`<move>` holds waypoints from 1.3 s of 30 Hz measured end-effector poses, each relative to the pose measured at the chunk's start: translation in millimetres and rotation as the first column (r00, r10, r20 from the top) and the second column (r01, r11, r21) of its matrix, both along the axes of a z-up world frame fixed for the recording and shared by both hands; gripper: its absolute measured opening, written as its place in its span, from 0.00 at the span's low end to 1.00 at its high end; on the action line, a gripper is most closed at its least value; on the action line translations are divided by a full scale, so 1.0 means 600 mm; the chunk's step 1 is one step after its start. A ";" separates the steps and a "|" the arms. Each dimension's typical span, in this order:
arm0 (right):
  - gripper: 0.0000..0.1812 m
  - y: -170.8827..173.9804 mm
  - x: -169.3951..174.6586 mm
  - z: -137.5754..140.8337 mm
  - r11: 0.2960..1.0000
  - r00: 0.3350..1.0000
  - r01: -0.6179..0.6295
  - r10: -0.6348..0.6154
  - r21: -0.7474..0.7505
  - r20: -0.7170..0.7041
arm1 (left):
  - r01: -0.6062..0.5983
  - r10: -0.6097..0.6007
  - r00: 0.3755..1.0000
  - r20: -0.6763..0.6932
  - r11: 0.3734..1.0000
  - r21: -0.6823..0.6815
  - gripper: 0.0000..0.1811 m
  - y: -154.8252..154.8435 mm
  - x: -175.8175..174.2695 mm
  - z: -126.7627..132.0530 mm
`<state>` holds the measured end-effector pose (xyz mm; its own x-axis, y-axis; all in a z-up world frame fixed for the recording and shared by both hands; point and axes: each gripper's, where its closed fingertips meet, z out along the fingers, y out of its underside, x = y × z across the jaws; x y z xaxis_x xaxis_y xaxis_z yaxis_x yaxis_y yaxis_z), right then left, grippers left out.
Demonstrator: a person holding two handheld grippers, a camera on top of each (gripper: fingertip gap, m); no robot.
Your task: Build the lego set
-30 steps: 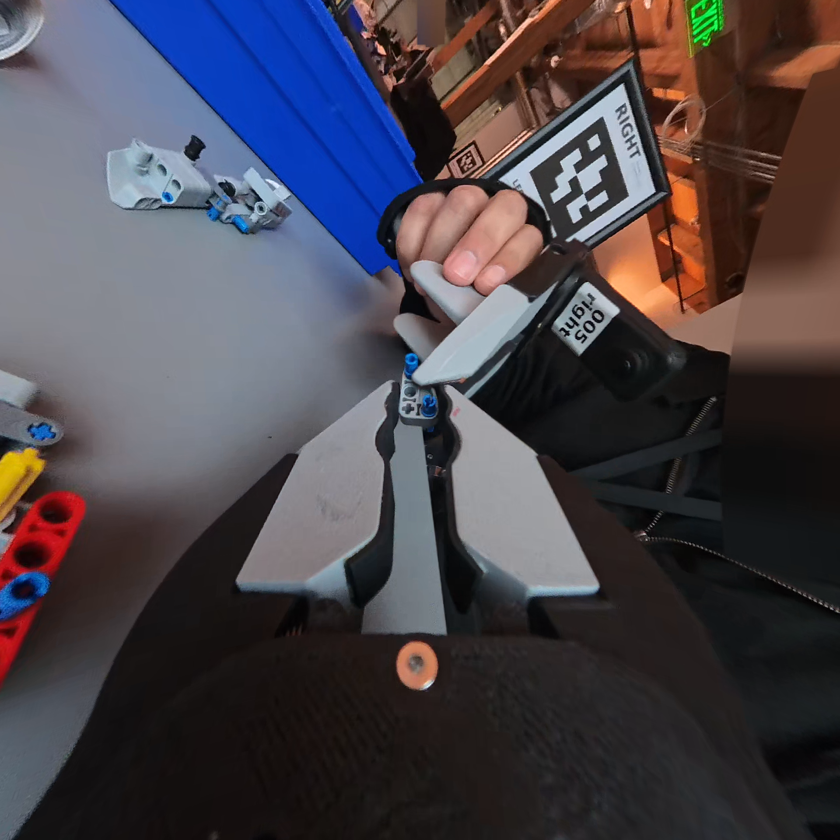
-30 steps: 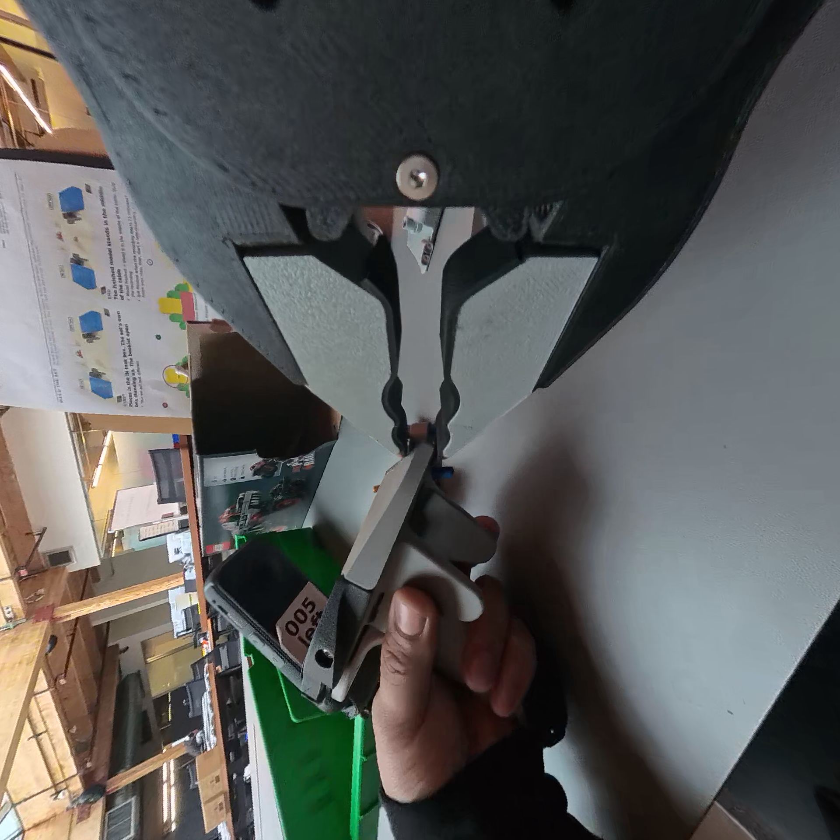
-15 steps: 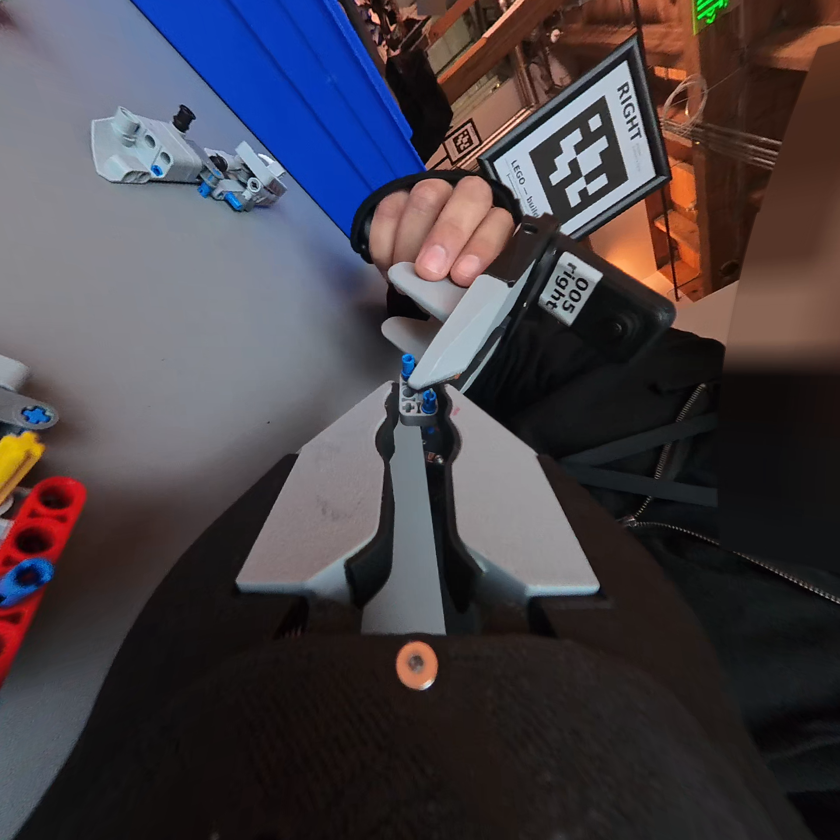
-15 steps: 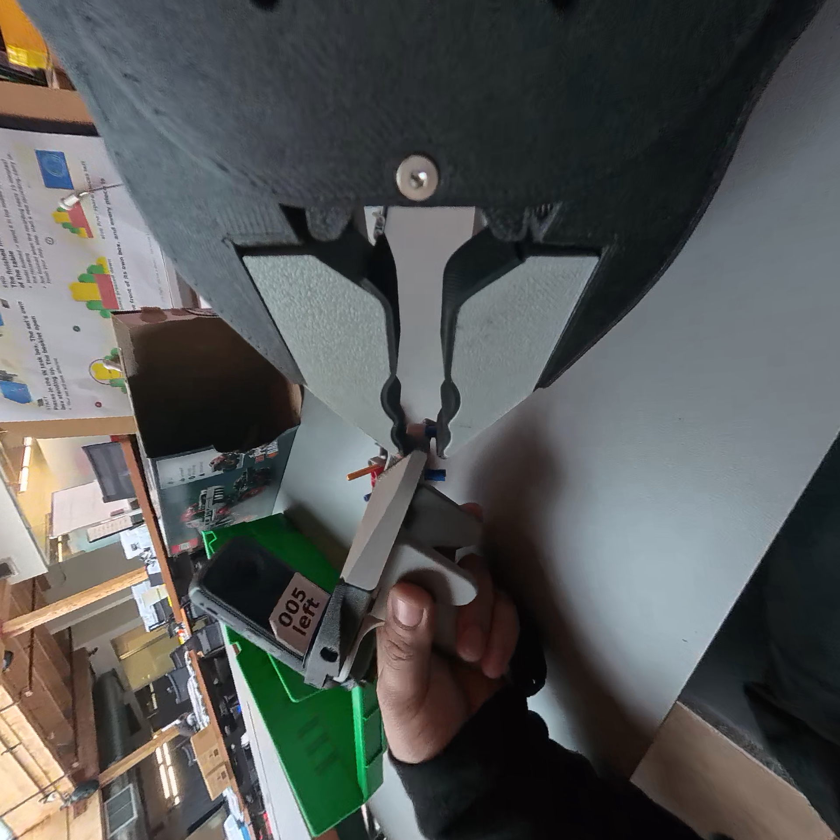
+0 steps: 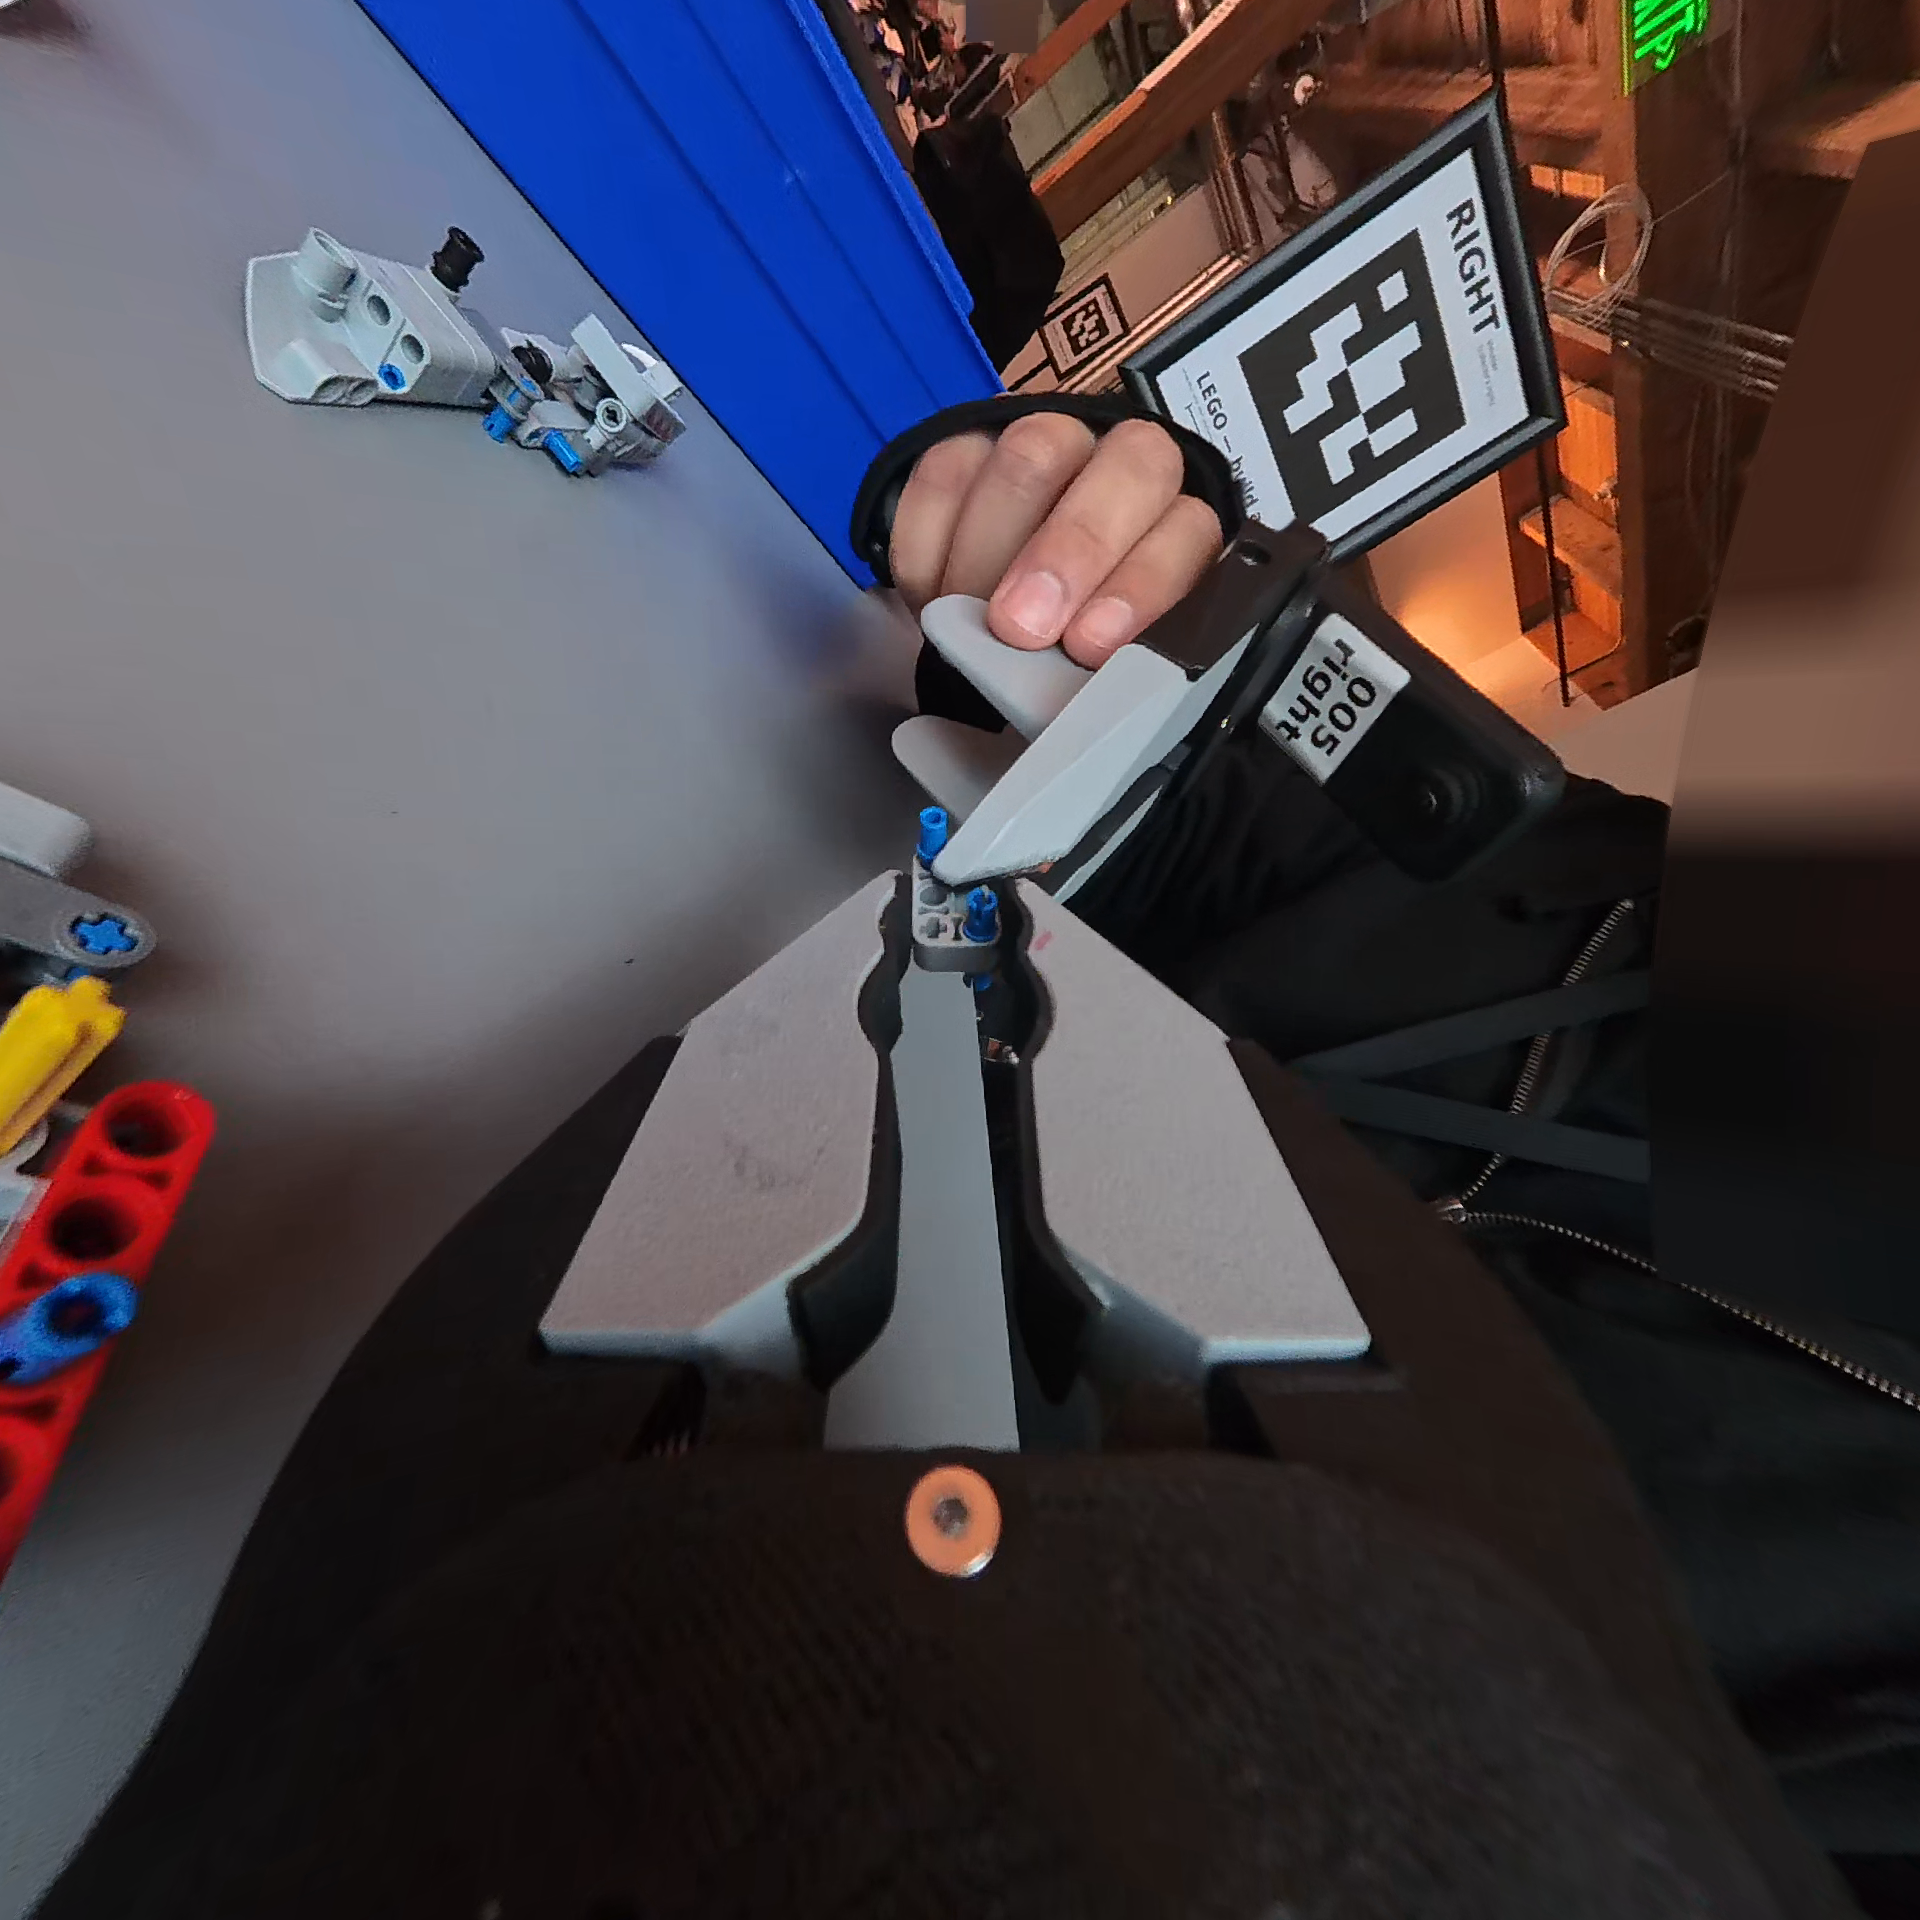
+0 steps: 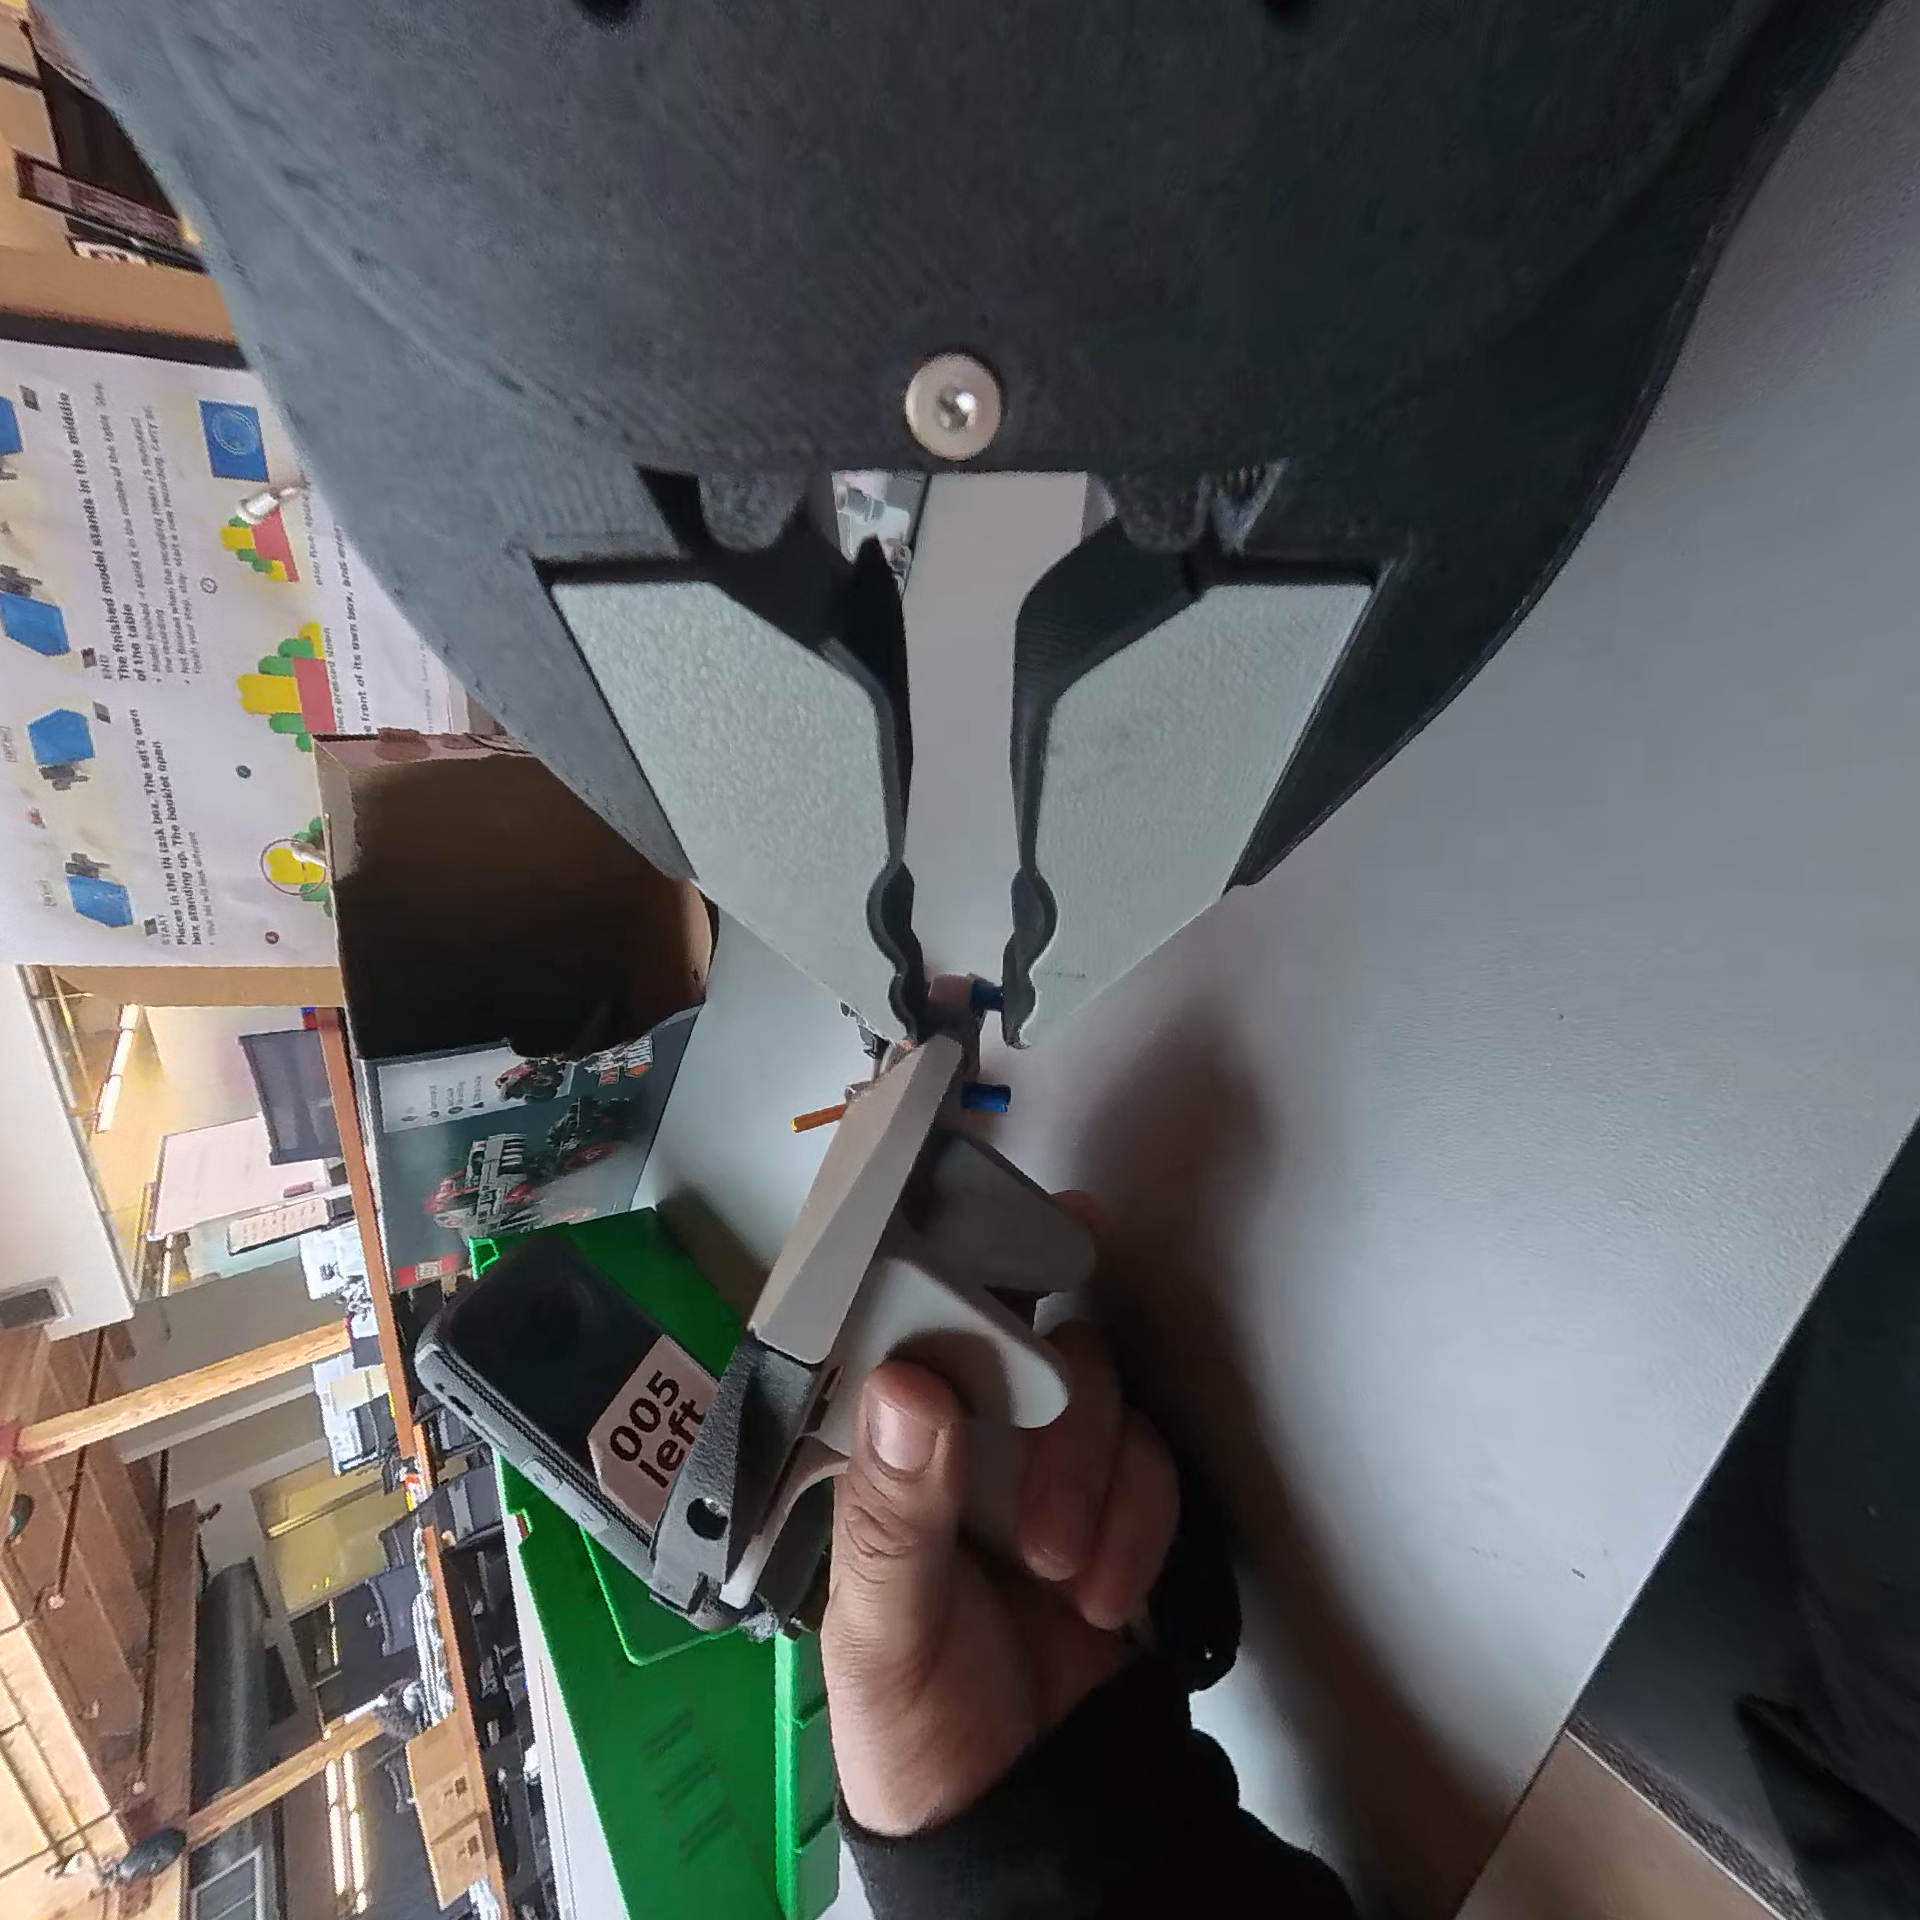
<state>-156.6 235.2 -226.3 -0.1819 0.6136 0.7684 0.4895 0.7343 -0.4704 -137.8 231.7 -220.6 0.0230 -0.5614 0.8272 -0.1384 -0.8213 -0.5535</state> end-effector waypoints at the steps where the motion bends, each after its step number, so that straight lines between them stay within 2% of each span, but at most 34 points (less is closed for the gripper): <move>1: 0.06 0.004 0.001 0.000 1.000 1.000 0.014 -0.014 0.008 0.000 | -0.011 0.011 1.000 0.001 1.000 0.000 0.08 0.003 -0.002 0.001; 9: 0.06 0.035 0.008 -0.020 0.991 0.992 0.129 -0.129 -0.023 -0.011 | -0.165 0.180 0.974 -0.137 0.980 0.114 0.11 0.035 -0.006 -0.021; 10: 0.06 0.037 0.008 -0.020 0.990 0.990 0.139 -0.139 -0.025 -0.016 | -0.178 0.199 0.967 -0.158 0.974 0.142 0.08 0.039 -0.007 -0.024; 15: 0.06 0.037 0.010 -0.026 0.991 0.991 0.130 -0.131 -0.023 -0.006 | -0.180 0.234 0.944 -0.231 0.956 0.231 0.08 0.042 -0.007 -0.028; 17: 0.11 0.033 0.011 -0.034 0.994 0.994 0.109 -0.108 -0.016 0.023 | -0.170 0.231 0.939 -0.254 0.956 0.239 0.08 0.042 -0.007 -0.030; 18: 0.11 0.032 0.011 -0.034 0.995 0.995 0.101 -0.101 -0.009 0.027 | -0.166 0.224 0.941 -0.252 0.958 0.233 0.08 0.042 -0.008 -0.029; 19: 0.07 0.032 0.010 -0.030 0.995 0.995 0.102 -0.102 0.001 0.022 | -0.155 0.209 0.946 -0.248 0.963 0.219 0.08 0.039 -0.008 -0.029; 26: 0.07 0.036 0.008 -0.030 0.986 0.990 0.131 -0.136 0.106 0.044 | -0.157 0.195 0.955 -0.223 0.972 0.176 0.08 0.038 -0.011 -0.030; 30: 0.06 0.041 0.010 -0.028 0.984 0.983 0.179 -0.179 -0.020 0.034 | -0.184 0.219 0.955 -0.200 0.967 0.177 0.08 0.042 -0.009 -0.029; 31: 0.03 0.046 0.011 -0.026 0.980 0.980 0.197 -0.197 -0.028 0.029 | -0.193 0.227 0.954 -0.196 0.965 0.180 0.08 0.044 -0.008 -0.029; 39: 0.06 0.046 0.004 -0.027 0.988 0.988 0.154 -0.154 0.005 -0.022 | -0.205 0.229 0.959 -0.169 0.967 0.152 0.08 0.050 -0.013 -0.027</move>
<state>-154.2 262.6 -242.2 -0.0688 0.6277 0.7754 0.5868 0.6541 -0.4774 -145.3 261.5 -236.5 0.3007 -0.6292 0.7167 -0.0741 -0.7646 -0.6402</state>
